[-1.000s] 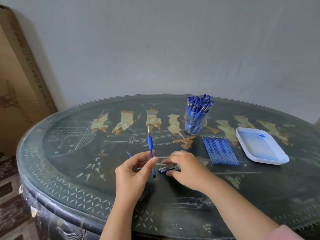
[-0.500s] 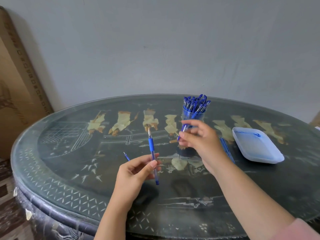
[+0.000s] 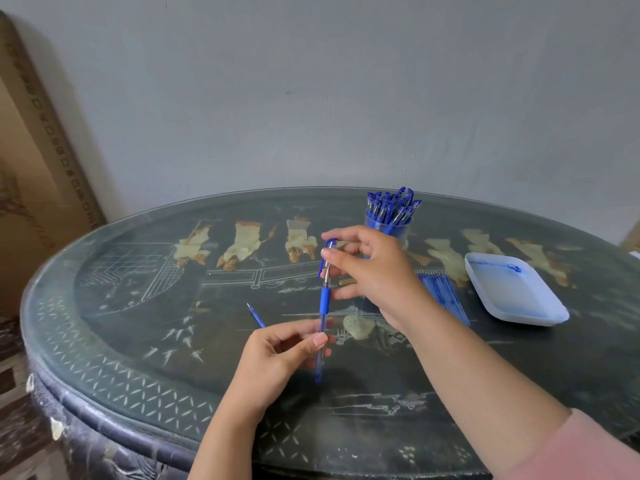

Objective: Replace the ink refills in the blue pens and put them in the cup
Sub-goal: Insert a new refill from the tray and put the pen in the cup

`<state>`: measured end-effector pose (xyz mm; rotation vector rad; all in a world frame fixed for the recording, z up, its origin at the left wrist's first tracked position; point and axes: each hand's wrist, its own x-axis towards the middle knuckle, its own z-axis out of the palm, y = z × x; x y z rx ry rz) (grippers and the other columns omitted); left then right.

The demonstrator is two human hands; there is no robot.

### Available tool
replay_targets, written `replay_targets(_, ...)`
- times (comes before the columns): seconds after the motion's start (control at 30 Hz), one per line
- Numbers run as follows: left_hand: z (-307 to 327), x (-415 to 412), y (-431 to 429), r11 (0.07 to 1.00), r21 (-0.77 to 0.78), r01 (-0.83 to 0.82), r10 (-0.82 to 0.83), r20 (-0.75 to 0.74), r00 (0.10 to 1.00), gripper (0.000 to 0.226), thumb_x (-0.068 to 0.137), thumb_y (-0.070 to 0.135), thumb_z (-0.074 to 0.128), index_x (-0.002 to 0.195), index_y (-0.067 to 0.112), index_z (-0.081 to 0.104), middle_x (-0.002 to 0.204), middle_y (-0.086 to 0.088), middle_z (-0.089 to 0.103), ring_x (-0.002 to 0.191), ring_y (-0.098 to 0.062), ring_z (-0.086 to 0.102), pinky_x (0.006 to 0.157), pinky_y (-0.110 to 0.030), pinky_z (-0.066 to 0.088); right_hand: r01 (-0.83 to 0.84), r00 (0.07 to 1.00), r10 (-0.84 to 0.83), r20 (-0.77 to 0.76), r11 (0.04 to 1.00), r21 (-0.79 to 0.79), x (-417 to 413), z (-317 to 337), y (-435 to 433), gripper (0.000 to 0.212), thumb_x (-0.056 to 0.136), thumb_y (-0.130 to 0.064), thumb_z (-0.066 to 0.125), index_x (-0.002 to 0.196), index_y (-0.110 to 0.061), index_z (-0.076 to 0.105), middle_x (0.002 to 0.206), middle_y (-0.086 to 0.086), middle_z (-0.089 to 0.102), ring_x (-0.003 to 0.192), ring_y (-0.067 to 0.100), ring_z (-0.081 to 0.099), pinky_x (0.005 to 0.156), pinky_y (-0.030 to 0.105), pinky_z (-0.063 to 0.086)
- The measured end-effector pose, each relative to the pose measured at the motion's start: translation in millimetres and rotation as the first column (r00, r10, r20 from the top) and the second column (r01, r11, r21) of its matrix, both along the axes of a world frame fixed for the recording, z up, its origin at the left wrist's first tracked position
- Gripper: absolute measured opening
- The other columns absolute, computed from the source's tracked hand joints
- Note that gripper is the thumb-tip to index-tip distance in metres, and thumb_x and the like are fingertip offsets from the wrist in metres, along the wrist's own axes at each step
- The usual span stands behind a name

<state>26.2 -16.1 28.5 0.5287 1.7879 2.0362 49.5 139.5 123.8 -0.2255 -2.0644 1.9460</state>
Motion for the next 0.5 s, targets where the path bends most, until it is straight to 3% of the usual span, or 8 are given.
replay_targets(0.27, -0.9, 0.0, -1.0, 1.000, -0.020, 0.006, -0.006, -0.010, 1.000, 0.024, 0.078, 0.015, 0.070, 0.099, 0.006, 0.076, 0.086, -0.011, 0.076, 0.074, -0.017, 0.069, 0.065, -0.029, 0.056, 0.012, 1.000, -0.012, -0.007, 1.000, 0.007, 0.5, -0.9, 1.1, 0.016, 0.091, -0.010, 0.067, 0.104, -0.019, 0.069, 0.089, 0.005, 0.062, 0.076, 0.013, 0.070, 0.059, 0.038, 0.060)
replay_targets(0.37, -0.1, 0.0, -0.7, 1.000, -0.005, -0.004, 0.004, -0.007, 1.000, 0.027, 0.075, 0.019, 0.070, 0.099, 0.007, 0.077, 0.088, -0.012, 0.076, 0.075, -0.017, 0.069, 0.068, -0.032, 0.057, -0.011, 1.000, 0.011, 0.001, 0.998, 0.054, 0.4, -4.7, 1.3, 0.016, 0.089, -0.007, 0.069, 0.102, -0.016, 0.070, 0.086, 0.007, 0.060, 0.074, 0.010, 0.070, 0.061, 0.034, 0.060)
replay_targets(0.5, -1.2, -0.1, -0.4, 1.000, -0.006, -0.017, 0.017, -0.029, 0.999, 0.022, 0.077, 0.017, 0.069, 0.094, 0.004, 0.076, 0.083, -0.010, 0.076, 0.073, -0.015, 0.068, 0.066, -0.028, 0.056, -0.044, 0.998, 0.038, 0.043, 0.987, 0.152, 0.6, -12.6, -1.6, 0.013, 0.087, -0.006, 0.071, 0.096, -0.014, 0.069, 0.091, 0.013, 0.060, 0.086, 0.019, 0.071, 0.065, 0.038, 0.062)
